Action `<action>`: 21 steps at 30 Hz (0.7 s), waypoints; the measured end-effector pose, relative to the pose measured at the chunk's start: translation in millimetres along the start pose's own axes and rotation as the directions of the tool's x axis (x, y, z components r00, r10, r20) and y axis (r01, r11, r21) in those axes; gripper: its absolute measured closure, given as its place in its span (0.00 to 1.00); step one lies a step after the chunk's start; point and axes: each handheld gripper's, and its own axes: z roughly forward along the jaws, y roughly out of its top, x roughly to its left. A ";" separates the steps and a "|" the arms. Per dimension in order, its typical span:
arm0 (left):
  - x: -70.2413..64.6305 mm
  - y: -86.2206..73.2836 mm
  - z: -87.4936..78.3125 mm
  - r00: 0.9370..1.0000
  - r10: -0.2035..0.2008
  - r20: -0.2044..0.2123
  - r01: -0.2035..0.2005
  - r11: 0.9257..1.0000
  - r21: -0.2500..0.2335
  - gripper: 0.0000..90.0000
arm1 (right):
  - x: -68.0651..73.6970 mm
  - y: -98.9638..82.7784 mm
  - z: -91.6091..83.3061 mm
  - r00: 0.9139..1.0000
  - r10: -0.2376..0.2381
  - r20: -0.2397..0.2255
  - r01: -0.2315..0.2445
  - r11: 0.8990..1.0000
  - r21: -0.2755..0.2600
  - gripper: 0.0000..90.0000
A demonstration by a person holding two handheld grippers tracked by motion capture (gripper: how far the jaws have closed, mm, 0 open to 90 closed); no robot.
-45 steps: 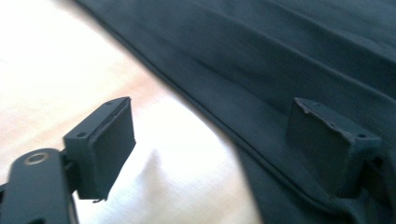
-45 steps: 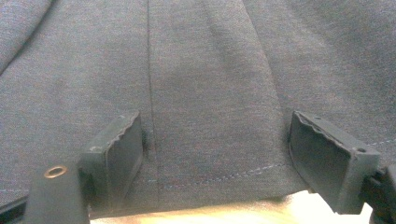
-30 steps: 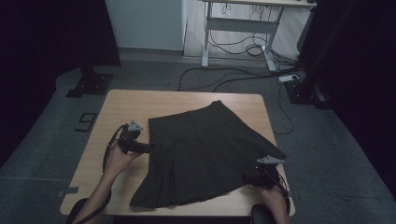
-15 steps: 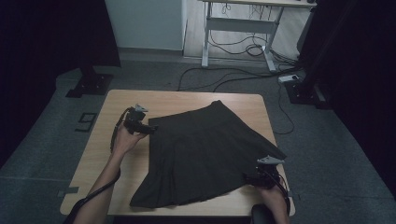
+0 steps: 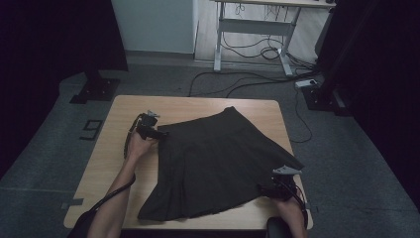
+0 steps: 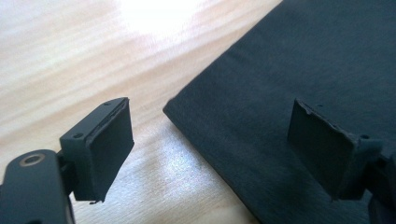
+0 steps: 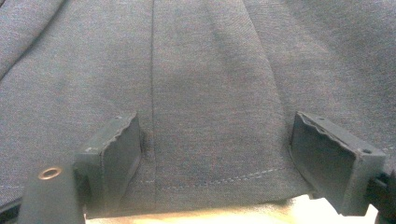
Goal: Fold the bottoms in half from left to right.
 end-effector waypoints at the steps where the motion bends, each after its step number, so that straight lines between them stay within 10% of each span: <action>1: -0.2 -1.6 3.2 1.000 0.004 -0.004 -0.004 1.000 0.011 0.16 | 0.0 0.0 0.0 1.000 0.000 0.000 0.000 1.000 0.000 0.18; 13: 4.3 -21.4 11.3 0.998 -0.055 0.013 0.056 0.997 -0.053 0.15 | 4.8 10.4 -2.6 0.999 -0.033 0.006 0.033 0.999 -0.001 0.15; 21: 4.1 -21.5 11.2 0.998 -0.057 0.012 0.058 0.997 -0.054 0.15 | 36.0 33.8 -3.4 0.990 -0.103 -0.099 0.100 0.994 -0.036 0.14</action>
